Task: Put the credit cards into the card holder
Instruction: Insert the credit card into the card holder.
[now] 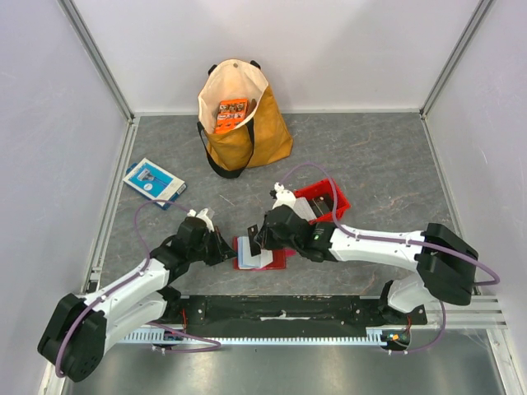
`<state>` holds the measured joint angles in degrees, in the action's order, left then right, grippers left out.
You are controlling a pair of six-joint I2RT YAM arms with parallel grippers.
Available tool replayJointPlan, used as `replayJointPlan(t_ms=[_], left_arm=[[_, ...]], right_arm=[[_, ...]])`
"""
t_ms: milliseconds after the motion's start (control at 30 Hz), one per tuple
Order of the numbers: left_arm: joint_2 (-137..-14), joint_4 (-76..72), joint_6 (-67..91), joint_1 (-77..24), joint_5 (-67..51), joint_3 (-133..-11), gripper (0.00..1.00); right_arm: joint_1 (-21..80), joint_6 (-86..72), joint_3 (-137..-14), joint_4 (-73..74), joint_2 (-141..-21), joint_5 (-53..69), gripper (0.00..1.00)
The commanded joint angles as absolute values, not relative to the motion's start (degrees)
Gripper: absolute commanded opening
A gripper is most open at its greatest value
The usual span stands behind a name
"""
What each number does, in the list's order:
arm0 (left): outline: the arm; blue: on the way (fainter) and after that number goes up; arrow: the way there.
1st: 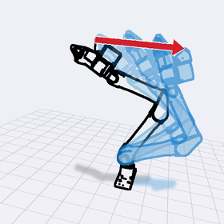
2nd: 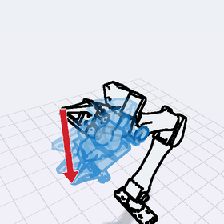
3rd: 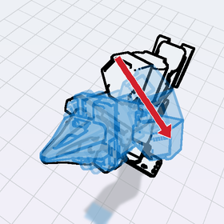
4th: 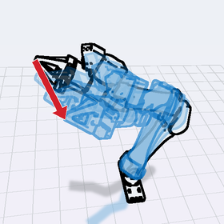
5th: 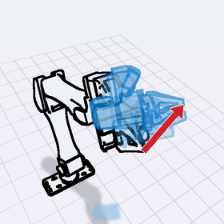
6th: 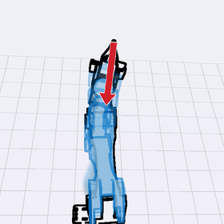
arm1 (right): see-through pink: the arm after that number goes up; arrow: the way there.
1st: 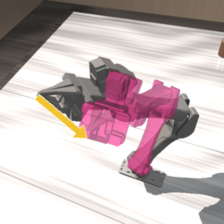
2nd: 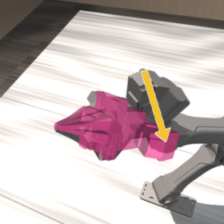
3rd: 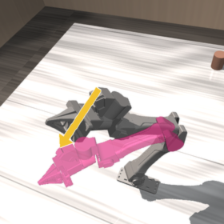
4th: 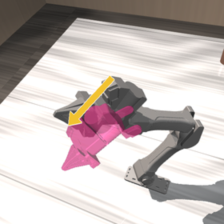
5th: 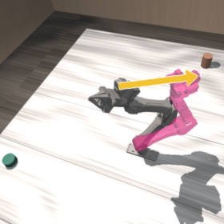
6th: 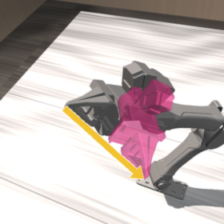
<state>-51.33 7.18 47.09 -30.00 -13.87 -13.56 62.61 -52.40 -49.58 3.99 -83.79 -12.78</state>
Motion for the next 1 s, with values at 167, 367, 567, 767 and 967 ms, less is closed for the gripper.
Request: replayJointPlan(t_ms=[167,367,567,767,967], left_arm=[[-47.99,7.38,49.22,-30.15,-16.26,-16.26,0.02],[-47.64,7.38,49.39,-30.15,-16.44,-16.17,0.02],[-47.37,7.38,49.39,-30.15,-16.44,-16.0,0.02],[-46.93,7.38,49.48,-30.15,-16.44,-15.82,0.02],[-46.23,7.64,49.66,-30.24,-16.61,-15.91,0.02]], right_arm=[[68.11,-52.21,-58.09,8.61,-87.54,-25.48,0.0],[69.96,-52.12,-61.87,12.13,-90.44,-29.09,0.0],[70.75,-51.86,-64.07,15.38,-92.9,-31.64,0.0],[71.37,-51.33,-65.56,15.91,-94.57,-31.46,0.0],[72.16,-51.5,-66.45,16.26,-92.99,-32.78,0.0]])
